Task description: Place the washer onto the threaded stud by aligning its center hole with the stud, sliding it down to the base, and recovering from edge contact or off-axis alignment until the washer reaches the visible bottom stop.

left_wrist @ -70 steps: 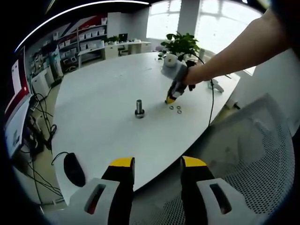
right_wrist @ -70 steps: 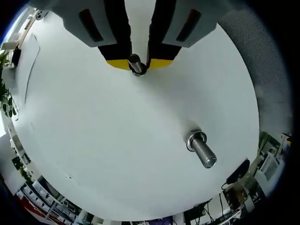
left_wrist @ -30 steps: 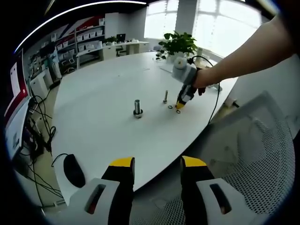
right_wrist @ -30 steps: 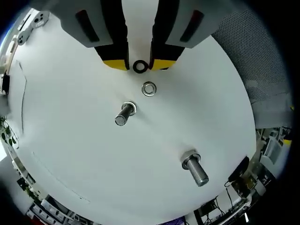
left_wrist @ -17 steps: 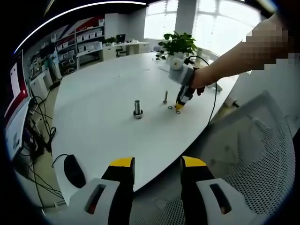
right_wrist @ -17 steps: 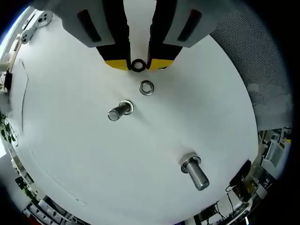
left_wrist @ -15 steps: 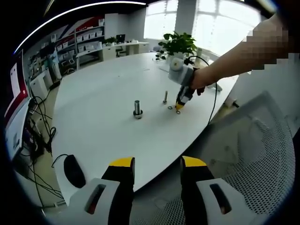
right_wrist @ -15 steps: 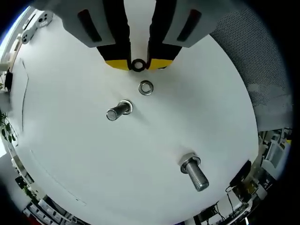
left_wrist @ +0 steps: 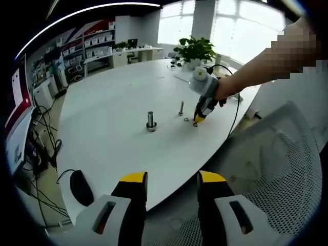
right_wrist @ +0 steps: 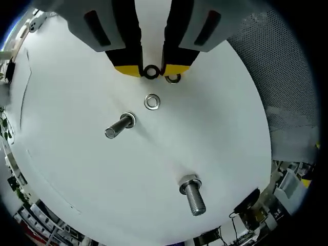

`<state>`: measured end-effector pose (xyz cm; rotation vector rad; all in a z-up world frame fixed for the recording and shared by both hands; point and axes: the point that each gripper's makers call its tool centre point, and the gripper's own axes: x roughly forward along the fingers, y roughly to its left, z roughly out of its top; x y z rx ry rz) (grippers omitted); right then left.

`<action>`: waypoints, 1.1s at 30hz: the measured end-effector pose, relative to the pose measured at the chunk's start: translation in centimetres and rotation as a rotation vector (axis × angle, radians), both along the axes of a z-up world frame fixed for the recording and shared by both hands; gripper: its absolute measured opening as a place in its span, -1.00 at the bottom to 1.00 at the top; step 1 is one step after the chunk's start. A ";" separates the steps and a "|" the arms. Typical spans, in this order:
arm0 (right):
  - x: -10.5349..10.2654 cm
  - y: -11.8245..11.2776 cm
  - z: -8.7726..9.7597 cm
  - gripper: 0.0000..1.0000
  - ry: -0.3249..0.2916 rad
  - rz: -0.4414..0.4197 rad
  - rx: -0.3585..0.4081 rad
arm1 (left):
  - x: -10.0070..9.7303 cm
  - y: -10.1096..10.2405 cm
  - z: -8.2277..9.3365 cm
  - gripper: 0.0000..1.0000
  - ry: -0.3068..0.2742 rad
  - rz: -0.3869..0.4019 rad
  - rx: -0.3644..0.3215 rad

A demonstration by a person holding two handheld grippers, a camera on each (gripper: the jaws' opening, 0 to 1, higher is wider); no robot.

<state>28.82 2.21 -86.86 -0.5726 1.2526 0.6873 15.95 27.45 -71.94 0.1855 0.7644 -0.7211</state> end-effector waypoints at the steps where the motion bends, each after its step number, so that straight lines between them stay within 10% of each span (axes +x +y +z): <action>1: 0.0 0.0 0.0 -0.66 0.003 0.003 -0.001 | 0.0 0.0 0.0 -0.26 0.000 -0.001 0.000; 12: 0.1 -0.2 -0.1 -0.70 0.051 -0.029 -0.044 | 0.0 -0.2 0.0 -0.28 0.002 -0.010 -0.003; 26: -0.1 0.0 0.1 -0.71 -0.097 -0.060 -0.038 | -0.1 -0.3 0.1 -0.28 0.001 -0.018 -0.011; 33: 0.1 -0.2 0.2 -0.71 -0.143 -0.235 0.061 | -0.2 -0.3 0.1 -0.28 0.001 -0.018 -0.009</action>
